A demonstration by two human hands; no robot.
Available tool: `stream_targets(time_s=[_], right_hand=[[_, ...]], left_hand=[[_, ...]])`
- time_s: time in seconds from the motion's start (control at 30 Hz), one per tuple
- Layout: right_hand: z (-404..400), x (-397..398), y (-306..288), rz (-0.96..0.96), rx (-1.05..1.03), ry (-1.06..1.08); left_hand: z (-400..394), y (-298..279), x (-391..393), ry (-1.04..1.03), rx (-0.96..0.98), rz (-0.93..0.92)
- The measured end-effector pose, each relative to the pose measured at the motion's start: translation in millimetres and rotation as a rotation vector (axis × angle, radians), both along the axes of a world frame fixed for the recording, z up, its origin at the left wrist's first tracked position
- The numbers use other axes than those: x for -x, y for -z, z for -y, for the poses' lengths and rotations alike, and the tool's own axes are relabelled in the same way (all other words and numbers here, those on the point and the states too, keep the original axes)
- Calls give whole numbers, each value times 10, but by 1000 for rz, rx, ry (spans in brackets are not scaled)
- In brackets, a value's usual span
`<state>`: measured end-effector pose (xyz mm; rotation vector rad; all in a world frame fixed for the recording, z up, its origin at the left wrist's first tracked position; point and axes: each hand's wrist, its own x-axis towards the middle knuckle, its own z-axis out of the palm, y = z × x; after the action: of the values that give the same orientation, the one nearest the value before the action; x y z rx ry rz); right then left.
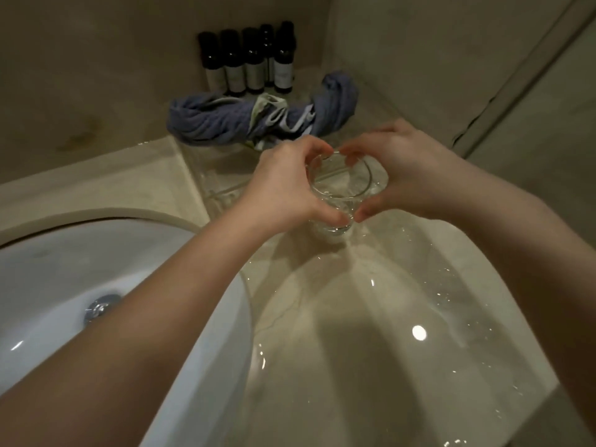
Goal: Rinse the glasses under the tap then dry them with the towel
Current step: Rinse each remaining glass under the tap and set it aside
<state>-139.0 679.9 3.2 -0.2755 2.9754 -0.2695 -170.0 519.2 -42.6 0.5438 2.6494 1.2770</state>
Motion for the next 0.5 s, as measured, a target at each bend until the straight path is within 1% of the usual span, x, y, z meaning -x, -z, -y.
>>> stream_targets(time_s=[0.27,0.5], right_hand=[[-100,157,79,32,-1,-43],[-122,171,87,53,-8,-62]], left_hand=[[-121,34,125,-7,139,-19],[-189,60,75,-22,218,-65]])
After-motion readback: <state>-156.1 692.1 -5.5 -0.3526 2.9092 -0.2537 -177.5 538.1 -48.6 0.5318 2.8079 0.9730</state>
